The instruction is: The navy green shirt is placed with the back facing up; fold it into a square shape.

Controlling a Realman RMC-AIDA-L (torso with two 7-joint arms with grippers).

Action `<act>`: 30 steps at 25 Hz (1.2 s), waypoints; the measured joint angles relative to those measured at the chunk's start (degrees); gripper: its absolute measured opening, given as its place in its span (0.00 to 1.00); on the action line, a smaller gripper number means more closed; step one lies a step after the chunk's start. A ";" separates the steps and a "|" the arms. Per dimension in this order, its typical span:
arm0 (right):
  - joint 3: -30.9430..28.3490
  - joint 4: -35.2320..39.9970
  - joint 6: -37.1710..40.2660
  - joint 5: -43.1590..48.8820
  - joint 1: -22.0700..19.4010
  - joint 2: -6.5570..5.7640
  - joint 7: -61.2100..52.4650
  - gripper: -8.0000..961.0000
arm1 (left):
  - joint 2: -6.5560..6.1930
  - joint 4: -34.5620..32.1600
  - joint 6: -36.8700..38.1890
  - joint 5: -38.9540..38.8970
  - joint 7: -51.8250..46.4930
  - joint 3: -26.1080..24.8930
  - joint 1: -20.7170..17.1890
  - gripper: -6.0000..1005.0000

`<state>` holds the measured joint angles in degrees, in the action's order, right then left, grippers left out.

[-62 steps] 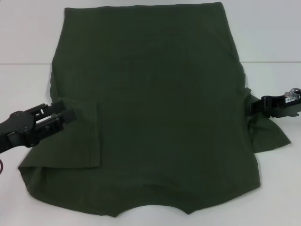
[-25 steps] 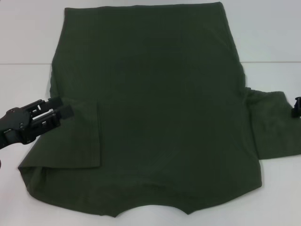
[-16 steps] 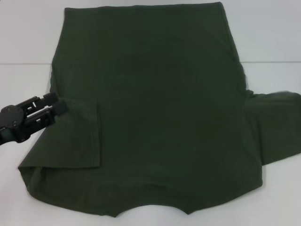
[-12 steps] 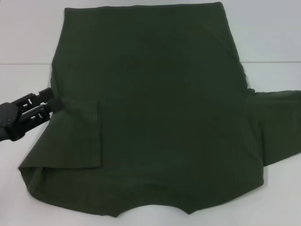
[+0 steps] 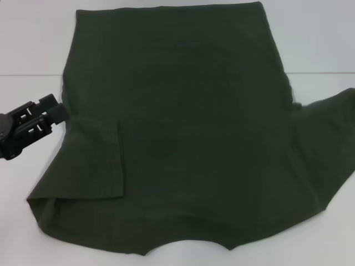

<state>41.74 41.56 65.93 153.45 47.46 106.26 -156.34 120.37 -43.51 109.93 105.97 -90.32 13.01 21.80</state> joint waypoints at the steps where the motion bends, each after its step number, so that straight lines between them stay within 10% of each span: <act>1: 0.07 -0.07 1.02 -0.26 0.36 0.19 0.14 0.06 | 0.02 0.00 -0.01 -0.26 -0.01 -0.02 0.00 0.61; 17: 5.72 -1.78 4.91 -2.35 6.94 7.80 0.19 0.08 | 0.03 0.73 -0.63 -2.22 -0.08 -0.33 0.00 0.61; 30: 5.58 -2.69 1.48 -11.93 4.41 7.91 2.60 0.10 | 0.12 0.70 -0.68 -2.72 0.31 -0.88 -0.13 0.61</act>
<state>47.32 38.87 67.41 141.52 51.87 114.17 -153.74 120.50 -42.80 109.24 103.26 -90.01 12.13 21.67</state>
